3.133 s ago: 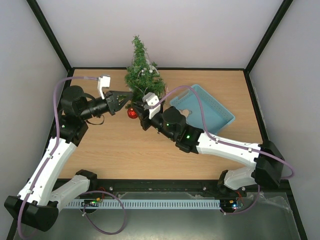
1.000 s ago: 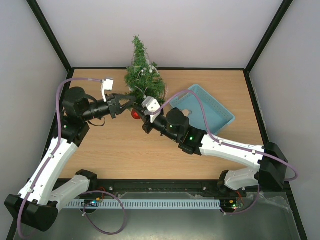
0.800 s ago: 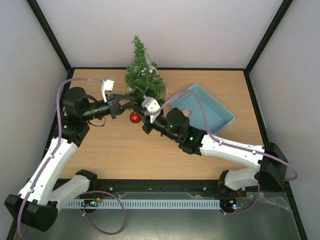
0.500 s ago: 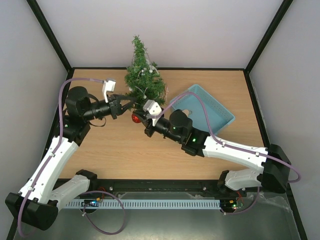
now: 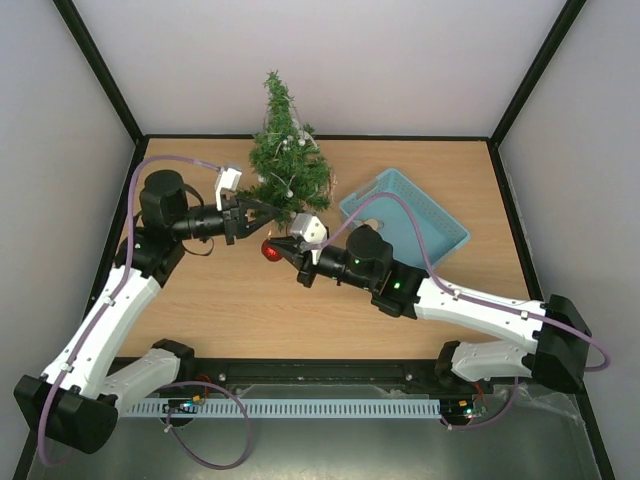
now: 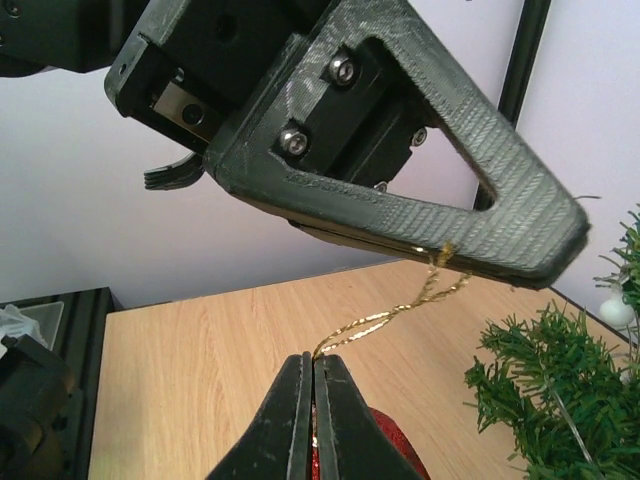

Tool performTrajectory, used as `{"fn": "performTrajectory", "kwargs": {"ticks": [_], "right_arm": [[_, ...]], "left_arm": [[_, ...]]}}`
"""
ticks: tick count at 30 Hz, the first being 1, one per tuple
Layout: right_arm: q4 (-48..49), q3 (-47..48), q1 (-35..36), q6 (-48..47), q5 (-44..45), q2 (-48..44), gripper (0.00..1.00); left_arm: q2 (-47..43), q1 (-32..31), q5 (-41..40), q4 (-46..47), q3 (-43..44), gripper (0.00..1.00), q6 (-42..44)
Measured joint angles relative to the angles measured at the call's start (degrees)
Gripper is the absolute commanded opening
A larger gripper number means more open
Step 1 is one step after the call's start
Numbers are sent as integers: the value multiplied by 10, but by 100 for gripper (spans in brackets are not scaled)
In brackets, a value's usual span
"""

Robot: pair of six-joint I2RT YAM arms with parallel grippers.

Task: Decorate the small christmas tree
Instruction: Hang the decoration item on the Christmas tree.

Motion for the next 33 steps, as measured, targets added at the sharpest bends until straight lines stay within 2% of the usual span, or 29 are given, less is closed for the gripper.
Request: {"fn": "performTrajectory", "kwargs": {"ticks": [11, 21, 22, 26, 27, 28, 29, 33], "right_arm": [[18, -47, -26, 29, 19, -30, 2], [28, -46, -26, 55, 45, -12, 2], [28, -46, -26, 57, 47, -10, 6], [29, -46, -26, 64, 48, -8, 52], [30, -46, -26, 62, 45, -9, 67], [30, -46, -26, 53, 43, -9, 92], [29, -46, -26, 48, 40, -9, 100], [31, -52, -26, 22, 35, -24, 98]], "left_arm": [[8, 0, 31, -25, 0, 2, 18], [8, 0, 41, 7, 0, 2, -8], [8, 0, 41, 8, 0, 2, -10], [8, 0, 40, 13, 0, 2, -13], [8, 0, 39, 13, 0, 2, -13], [8, 0, 38, 13, 0, 2, -13], [8, 0, 36, 13, 0, 2, -12], [8, 0, 31, 13, 0, 2, -12]]}}
